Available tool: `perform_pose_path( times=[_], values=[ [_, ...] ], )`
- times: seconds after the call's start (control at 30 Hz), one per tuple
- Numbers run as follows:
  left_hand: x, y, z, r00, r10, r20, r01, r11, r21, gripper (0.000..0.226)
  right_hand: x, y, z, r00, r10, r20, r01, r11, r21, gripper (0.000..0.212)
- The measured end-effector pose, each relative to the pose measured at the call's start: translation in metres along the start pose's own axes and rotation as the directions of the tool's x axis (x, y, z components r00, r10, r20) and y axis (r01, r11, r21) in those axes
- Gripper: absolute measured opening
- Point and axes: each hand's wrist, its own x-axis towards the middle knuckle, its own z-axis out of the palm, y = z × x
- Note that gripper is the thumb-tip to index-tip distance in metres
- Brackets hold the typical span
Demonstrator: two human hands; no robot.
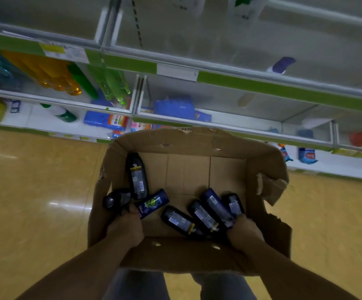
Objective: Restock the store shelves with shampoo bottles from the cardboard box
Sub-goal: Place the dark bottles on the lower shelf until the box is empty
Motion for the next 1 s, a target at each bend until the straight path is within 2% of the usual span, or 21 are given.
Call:
perform_pose_path(
  times=[0.2,0.37,0.47,0.6,0.73,0.87,1.0],
  values=[
    [0.022,0.006,0.019,0.994,-0.093,-0.062,0.094,0.996,0.007,0.083,0.036,0.028,0.009,0.997,0.042,0.058,-0.042,0.999,-0.001,0.058],
    [0.03,0.016,0.024,0.983,-0.156,-0.095,0.165,0.981,0.1,0.058,0.051,0.03,0.025,1.0,-0.015,0.006,0.015,0.997,-0.073,0.055],
    [0.033,0.015,0.025,0.984,-0.161,-0.072,0.166,0.984,0.07,0.06,0.051,0.028,0.028,1.0,-0.027,0.008,0.028,0.995,-0.098,0.064],
    [0.032,0.01,0.025,0.991,-0.112,-0.073,0.109,0.993,-0.052,0.077,0.047,0.033,0.021,0.996,-0.08,0.033,0.078,0.996,0.052,0.068],
    [0.017,0.009,0.02,0.994,-0.062,-0.089,0.038,0.968,-0.248,0.092,0.037,0.041,0.011,0.991,-0.128,-0.044,0.135,0.96,0.245,0.055],
    [0.001,0.017,0.009,0.982,-0.025,-0.188,-0.046,0.931,-0.363,0.081,0.024,0.031,-0.004,0.97,-0.165,-0.177,0.214,0.928,0.305,0.039],
    [-0.008,0.025,-0.006,0.965,-0.017,-0.261,-0.114,0.871,-0.479,0.061,0.012,0.006,-0.02,0.925,-0.194,-0.326,0.312,0.877,0.366,0.037]
  ],
)
